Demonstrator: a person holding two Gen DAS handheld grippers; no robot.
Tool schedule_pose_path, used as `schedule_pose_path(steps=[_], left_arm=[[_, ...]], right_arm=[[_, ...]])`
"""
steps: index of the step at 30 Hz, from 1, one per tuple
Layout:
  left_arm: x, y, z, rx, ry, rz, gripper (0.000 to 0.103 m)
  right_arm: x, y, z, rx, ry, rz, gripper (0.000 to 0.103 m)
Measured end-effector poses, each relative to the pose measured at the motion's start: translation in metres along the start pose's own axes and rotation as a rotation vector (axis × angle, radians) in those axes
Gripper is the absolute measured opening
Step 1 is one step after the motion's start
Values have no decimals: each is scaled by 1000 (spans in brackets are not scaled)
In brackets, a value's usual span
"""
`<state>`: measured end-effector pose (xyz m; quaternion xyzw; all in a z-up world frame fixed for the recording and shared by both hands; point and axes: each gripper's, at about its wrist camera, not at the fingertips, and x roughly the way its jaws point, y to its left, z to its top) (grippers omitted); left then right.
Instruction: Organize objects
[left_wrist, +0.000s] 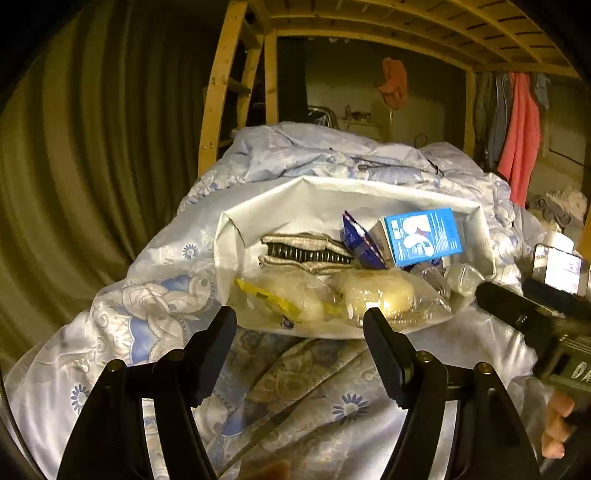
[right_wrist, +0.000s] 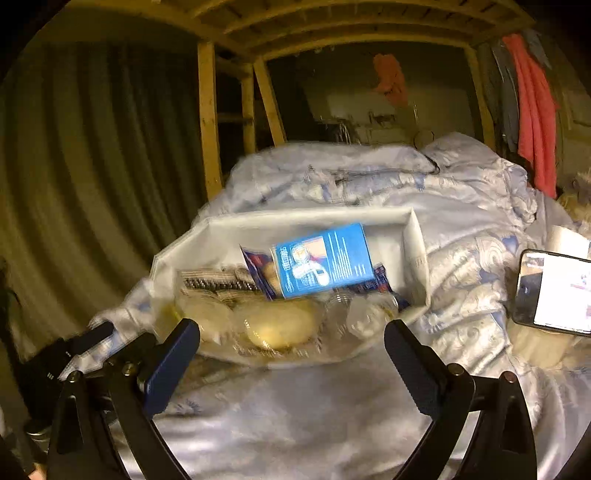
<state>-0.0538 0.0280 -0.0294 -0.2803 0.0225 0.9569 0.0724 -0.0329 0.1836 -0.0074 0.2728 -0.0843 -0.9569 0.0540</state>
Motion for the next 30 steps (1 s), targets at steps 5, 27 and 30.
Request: schedule_pose_path(steps=[5,27,30], left_arm=[[1,0,-1,2,5,0,71],[16,4,-8,-28,29,38,71],[19,3,-7,-23,38,41,71]], right_arm=[[25,-10,-11,59,166,42,88],[45,-7,-28,-15,95,-70,76],[47,-3,-29,-23,130,-48,76]])
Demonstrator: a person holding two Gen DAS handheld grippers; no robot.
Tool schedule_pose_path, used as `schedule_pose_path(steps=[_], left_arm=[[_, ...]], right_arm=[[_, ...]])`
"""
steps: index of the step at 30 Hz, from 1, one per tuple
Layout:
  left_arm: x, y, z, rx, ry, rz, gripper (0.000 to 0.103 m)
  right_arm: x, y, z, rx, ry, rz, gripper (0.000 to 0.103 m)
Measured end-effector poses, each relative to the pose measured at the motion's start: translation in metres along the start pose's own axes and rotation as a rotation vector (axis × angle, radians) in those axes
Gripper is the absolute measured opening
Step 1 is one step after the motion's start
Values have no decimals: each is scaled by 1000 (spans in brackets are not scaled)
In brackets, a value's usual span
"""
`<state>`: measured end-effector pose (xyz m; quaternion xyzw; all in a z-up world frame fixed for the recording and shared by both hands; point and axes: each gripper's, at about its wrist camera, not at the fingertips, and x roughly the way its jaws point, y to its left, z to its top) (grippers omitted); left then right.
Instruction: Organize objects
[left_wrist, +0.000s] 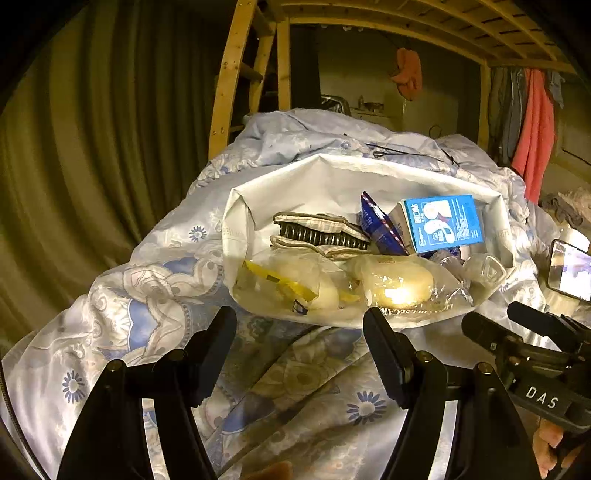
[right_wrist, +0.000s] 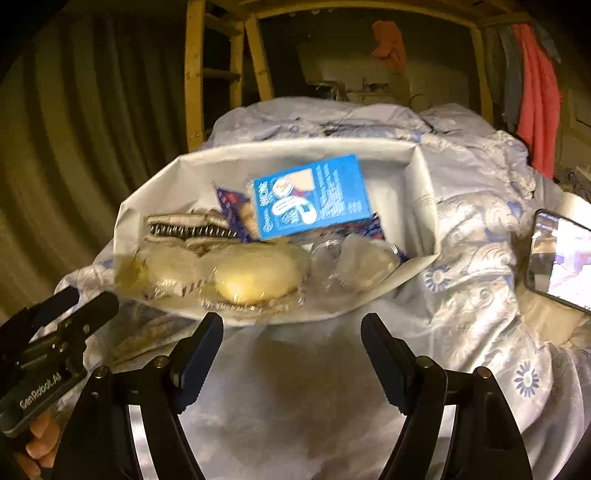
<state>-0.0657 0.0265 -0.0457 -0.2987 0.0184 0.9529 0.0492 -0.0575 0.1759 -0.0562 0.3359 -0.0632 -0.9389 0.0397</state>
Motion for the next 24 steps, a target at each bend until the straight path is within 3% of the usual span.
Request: schedule_pose_path(steps=[9,24], left_arm=[[-5,-9,0,51,-20,10,71],[-1,-14,-1,83,-1,18,71]], right_arm=[[-9,-2,1,19,-21,-11,76],[-1,-2,-1,7,21,-44,76]])
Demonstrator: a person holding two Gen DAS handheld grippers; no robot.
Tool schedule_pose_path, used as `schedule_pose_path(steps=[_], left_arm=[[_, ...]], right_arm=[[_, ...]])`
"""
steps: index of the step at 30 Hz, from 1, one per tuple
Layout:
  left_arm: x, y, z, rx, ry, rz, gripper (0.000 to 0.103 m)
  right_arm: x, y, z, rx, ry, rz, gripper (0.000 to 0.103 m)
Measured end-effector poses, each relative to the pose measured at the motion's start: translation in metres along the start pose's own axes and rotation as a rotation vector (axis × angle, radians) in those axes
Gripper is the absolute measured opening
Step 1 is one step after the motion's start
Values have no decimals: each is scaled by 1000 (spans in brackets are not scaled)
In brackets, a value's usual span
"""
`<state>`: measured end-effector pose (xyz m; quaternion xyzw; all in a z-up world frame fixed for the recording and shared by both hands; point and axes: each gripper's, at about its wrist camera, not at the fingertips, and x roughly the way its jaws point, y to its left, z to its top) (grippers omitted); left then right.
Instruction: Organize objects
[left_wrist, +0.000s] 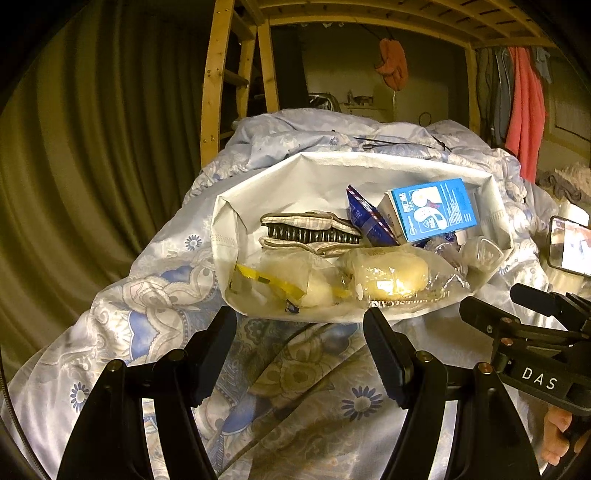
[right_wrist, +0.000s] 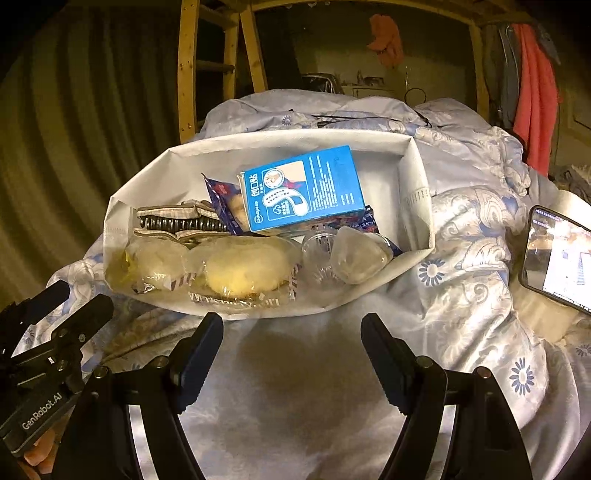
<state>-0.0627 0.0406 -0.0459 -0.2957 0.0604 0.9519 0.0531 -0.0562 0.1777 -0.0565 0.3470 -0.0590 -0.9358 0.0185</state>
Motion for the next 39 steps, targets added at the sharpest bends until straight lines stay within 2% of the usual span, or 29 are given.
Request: schedule_pose_path(steps=[7,18,29,39], left_arm=[[1,-1,0,2,5,-3,71],[10,-3,-3,17,57,-21,71],[32,11,-8,-49,163,-60,71],[31,12,-9,-43,162,-67,71]], right_arm=[[0,-1,0,4,4,-1,76],[7,-4,-2,13,43,-6,76],[22,-7,-4,28,125,-12,76],[22,-8,-5,29,127,-14,76]])
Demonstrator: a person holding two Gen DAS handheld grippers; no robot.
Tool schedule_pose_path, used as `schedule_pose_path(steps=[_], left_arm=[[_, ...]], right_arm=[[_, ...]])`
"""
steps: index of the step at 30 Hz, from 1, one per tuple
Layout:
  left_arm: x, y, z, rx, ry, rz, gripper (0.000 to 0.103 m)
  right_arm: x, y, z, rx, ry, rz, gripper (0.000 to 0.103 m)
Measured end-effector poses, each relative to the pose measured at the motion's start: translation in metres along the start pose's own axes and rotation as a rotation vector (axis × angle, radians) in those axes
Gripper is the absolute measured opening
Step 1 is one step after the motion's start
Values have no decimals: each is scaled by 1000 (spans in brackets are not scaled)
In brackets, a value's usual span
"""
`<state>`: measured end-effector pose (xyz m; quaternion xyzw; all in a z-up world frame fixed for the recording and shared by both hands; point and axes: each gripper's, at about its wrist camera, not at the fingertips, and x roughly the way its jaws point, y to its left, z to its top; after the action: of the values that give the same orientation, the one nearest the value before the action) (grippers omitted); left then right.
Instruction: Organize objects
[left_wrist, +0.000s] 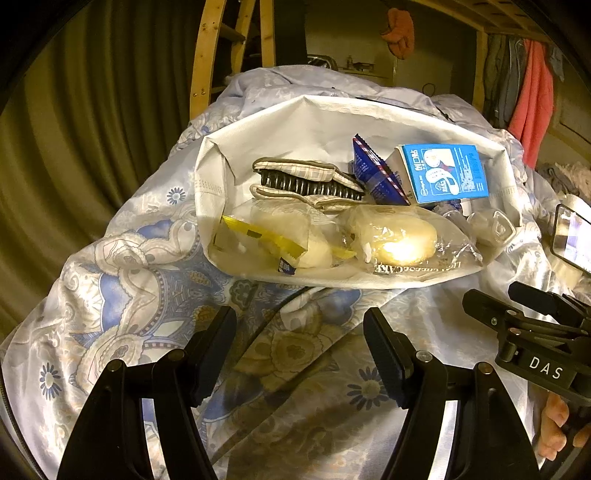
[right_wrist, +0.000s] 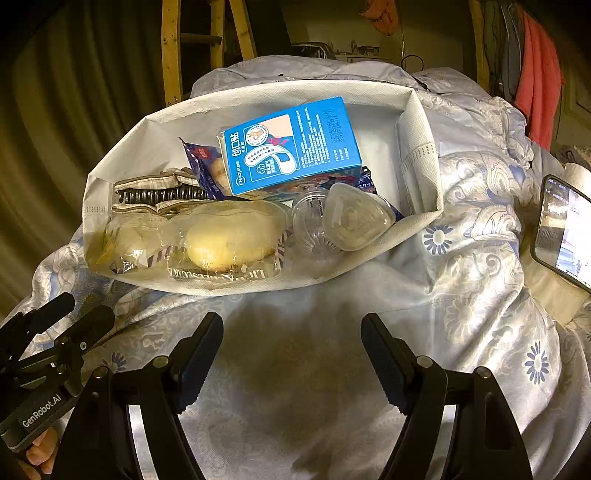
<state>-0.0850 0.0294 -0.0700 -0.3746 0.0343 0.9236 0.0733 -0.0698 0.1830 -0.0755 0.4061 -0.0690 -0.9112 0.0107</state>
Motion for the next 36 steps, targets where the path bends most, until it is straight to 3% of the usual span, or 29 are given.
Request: schedule_pose_path(steps=[6,12,21,29,36], left_arm=[[-3,-1,0,-3,-11,11,70],[-6,1,2,-16,-32,19,60],[-10,0,2,-12,-47,31,42],[-10,1,2,-14,-50,42,18],[-10,1,2,-12,-49,49,17]], right_arm=[[0,0,0,0,0,-1,76],[0,1,0,0,0,-1,76],[0,1,0,1,-1,-2,76],[0,2,0,1,0,-2,76],[0,2,-1,1,0,-3,76]])
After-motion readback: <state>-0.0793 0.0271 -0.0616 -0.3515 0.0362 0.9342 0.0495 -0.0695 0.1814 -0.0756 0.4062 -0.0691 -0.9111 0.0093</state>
